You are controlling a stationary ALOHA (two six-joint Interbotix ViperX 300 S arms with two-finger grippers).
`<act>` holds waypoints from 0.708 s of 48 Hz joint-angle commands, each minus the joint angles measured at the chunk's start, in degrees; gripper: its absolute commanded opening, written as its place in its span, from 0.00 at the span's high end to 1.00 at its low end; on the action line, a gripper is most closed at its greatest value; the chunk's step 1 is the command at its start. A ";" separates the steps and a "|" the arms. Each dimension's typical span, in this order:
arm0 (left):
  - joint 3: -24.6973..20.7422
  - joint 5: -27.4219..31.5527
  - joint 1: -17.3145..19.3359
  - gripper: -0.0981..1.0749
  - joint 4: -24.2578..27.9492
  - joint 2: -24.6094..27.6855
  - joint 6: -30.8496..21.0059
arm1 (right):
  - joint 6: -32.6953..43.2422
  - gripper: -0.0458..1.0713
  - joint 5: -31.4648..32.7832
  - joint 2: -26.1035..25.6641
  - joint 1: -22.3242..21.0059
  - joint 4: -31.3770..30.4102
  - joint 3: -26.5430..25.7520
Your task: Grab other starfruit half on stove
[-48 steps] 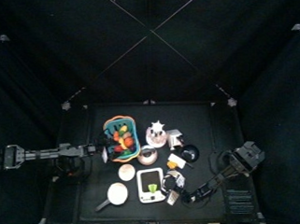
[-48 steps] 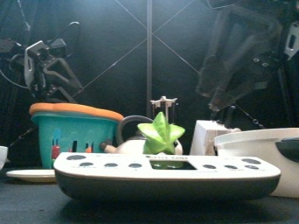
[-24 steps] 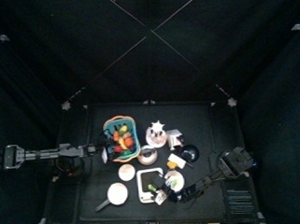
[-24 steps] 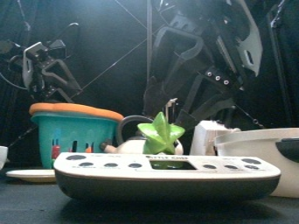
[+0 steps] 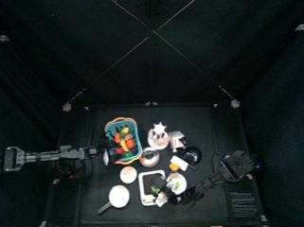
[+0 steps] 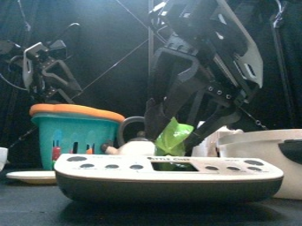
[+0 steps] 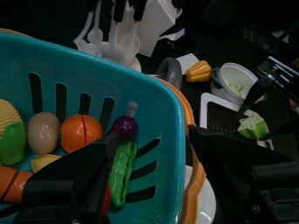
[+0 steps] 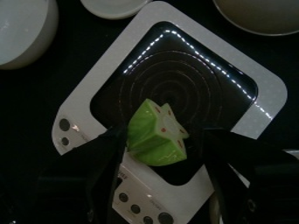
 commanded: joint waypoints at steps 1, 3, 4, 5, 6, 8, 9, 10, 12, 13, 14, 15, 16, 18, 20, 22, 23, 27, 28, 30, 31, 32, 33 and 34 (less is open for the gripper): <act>-0.62 -0.26 -0.09 0.08 -0.09 0.09 0.00 | 0.00 0.23 -0.09 -1.14 -0.26 -0.18 -0.70; -0.70 -0.26 -0.09 0.08 -0.09 0.09 0.00 | -0.09 0.27 -0.09 -1.14 -0.26 -0.18 -0.70; -0.70 -0.26 -0.09 0.08 -0.09 0.09 0.00 | -0.09 0.29 0.00 -1.14 -0.35 -0.26 -0.70; -0.70 -0.26 -0.09 0.08 -0.09 0.09 0.00 | -0.09 0.32 0.09 -1.14 -0.44 -0.26 -0.70; -0.70 -0.26 -0.09 0.08 -0.09 0.09 0.00 | -0.09 0.34 0.09 -1.14 -0.44 -0.26 -0.62; -0.62 -0.26 -0.09 0.08 -0.09 0.09 0.00 | -0.18 0.38 0.09 -1.14 -0.53 -0.35 -0.70; -0.62 -0.26 -0.09 0.08 -0.09 0.00 0.09 | -0.18 0.39 0.09 -1.14 -0.53 -0.35 -0.62; -0.70 -0.26 -0.09 0.08 -0.09 0.09 0.00 | -0.18 0.41 0.09 -1.14 -0.62 -0.44 -0.62; -0.62 -0.26 -0.09 0.08 -0.09 0.09 0.00 | -0.35 0.44 0.18 -1.23 -0.70 -0.53 -0.53; -0.70 -0.18 -0.18 0.08 -0.09 0.09 0.09 | -0.53 0.46 0.09 -1.32 -0.79 -0.62 -0.62; -0.70 -0.18 -0.09 0.08 -0.09 0.09 0.09 | -0.70 0.47 0.18 -1.41 -0.79 -0.70 -0.62; -0.62 -0.09 -0.18 0.08 -0.09 0.09 0.09 | -1.14 0.48 0.26 -1.49 -0.79 -0.70 -0.62; -0.70 -0.09 -0.09 0.08 -0.09 0.09 0.00 | -1.49 0.49 0.26 -1.58 -0.88 -0.79 -0.70; -0.62 -0.09 -0.09 0.08 -0.09 0.09 0.00 | -2.11 0.51 0.44 -1.76 -0.88 -0.79 -0.79; -0.62 -0.09 -0.09 0.08 -0.09 0.09 0.00 | -2.99 0.51 0.70 -1.93 -0.97 -0.70 -0.97; -0.70 -0.09 -0.09 0.08 -0.09 0.09 0.09 | -3.78 0.51 1.14 -2.11 -1.05 -0.53 -1.14; -0.70 -0.09 -0.09 0.08 -0.09 0.09 0.00 | -4.13 0.51 1.32 -2.20 -1.14 -0.53 -1.23; -0.70 -0.09 -0.09 0.08 -0.09 0.09 0.00 | -5.19 0.51 2.55 -2.37 -1.23 -0.79 -1.76; -0.62 -0.09 -0.18 0.08 -0.09 0.09 0.09 | -5.27 0.51 2.81 -2.37 -1.23 -0.88 -1.85; -0.62 0.00 -0.09 0.08 -0.09 0.09 0.09 | -5.36 0.51 3.16 -2.55 -1.23 -1.05 -2.02; -0.70 0.00 -0.09 0.08 -0.09 0.09 0.00 | -5.45 0.51 3.34 -2.64 -1.23 -1.23 -2.11; -0.70 0.00 -0.18 0.08 -0.09 0.00 0.09 | -5.54 0.51 3.52 -2.64 -1.23 -1.41 -2.11; -0.70 0.00 -0.18 0.08 -0.09 0.09 0.09 | -5.71 0.51 3.60 -2.72 -1.23 -1.67 -2.20; -0.62 0.00 -0.09 0.08 -0.09 0.09 0.09 | -5.89 0.51 3.60 -2.81 -1.23 -1.85 -2.20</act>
